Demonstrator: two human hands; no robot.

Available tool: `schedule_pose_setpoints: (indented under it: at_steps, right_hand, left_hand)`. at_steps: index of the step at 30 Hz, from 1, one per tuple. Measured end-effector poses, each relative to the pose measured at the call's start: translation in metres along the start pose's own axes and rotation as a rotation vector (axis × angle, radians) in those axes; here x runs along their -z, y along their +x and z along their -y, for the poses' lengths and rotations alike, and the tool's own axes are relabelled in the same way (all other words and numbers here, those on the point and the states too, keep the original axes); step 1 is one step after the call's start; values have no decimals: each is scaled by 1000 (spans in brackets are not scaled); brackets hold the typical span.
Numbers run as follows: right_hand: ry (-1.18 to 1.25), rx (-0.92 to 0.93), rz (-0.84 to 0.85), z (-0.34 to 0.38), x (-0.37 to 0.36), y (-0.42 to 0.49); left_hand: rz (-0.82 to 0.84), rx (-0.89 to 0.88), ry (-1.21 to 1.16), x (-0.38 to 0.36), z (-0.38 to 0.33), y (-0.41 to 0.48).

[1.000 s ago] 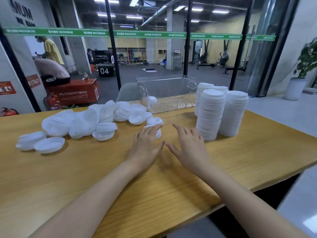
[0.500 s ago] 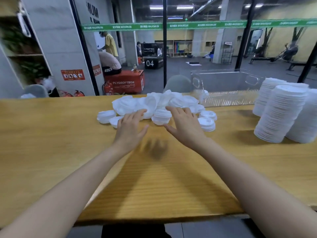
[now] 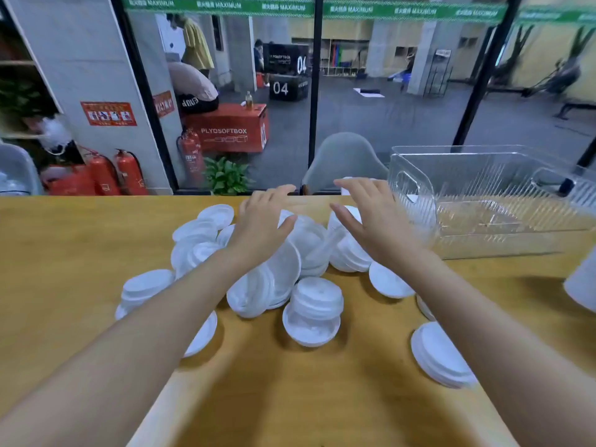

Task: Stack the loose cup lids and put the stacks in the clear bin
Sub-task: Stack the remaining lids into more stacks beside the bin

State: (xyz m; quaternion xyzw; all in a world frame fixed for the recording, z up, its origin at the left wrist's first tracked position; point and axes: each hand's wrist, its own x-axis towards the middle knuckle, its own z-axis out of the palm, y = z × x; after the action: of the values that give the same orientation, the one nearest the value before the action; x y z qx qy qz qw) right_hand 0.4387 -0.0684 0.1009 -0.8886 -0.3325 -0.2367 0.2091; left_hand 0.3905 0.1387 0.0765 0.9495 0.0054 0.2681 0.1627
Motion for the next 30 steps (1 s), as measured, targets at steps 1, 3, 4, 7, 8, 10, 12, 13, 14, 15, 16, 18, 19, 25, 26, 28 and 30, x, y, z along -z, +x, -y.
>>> schedule_pose_setpoints:
  at_steps: [1,3,4,7,8,10,12,13,14,15,16,18,19,25,26,28,30]
  right_hand:
    - [-17,-24,46,-7,-4,8]
    - [-30,-68,130,-17,-12,21]
    - [-32,-87,165,-21,-15,27]
    - [-58,-158,315,-33,-26,45]
    - [-66,-176,367,-37,-29,50]
    - [-64,-216,464,-46,-35,58]
    - [-31,-280,565,-56,-42,63]
    - [-17,-309,612,-61,-47,64]
    - [-5,-331,653,-66,-51,65]
    - [12,-351,680,-70,-55,66]
    - [31,-371,696,-72,-59,67]
    - [51,-390,713,-74,-63,67]
    - [54,-386,717,-74,-64,66]
    - [181,-357,681,-59,-48,37]
    - [203,-355,670,-55,-43,28]
    - [229,-348,651,-48,-31,7]
    - [221,-335,652,-42,-19,-17]
  left_hand:
    - [29,26,2,-5,1,10]
    - [113,71,8,-11,3,26]
    - [155,86,4,-12,4,34]
    - [274,132,-22,-18,9,57]
    - [332,162,-16,-20,11,64]
    - [492,229,27,-25,14,78]
    - [637,268,65,-31,17,87]
    - [688,286,66,-33,18,89]
    - [723,306,62,-36,19,92]
    - [748,323,63,-38,21,93]
    - [766,334,68,-40,22,93]
    - [784,340,57,-46,24,92]
    - [793,348,30,-48,25,90]
    - [767,391,-109,-43,17,60]
    - [772,374,-117,-40,14,51]
    - [807,352,-130,-31,6,34]
    - [845,331,-102,-21,-7,15]
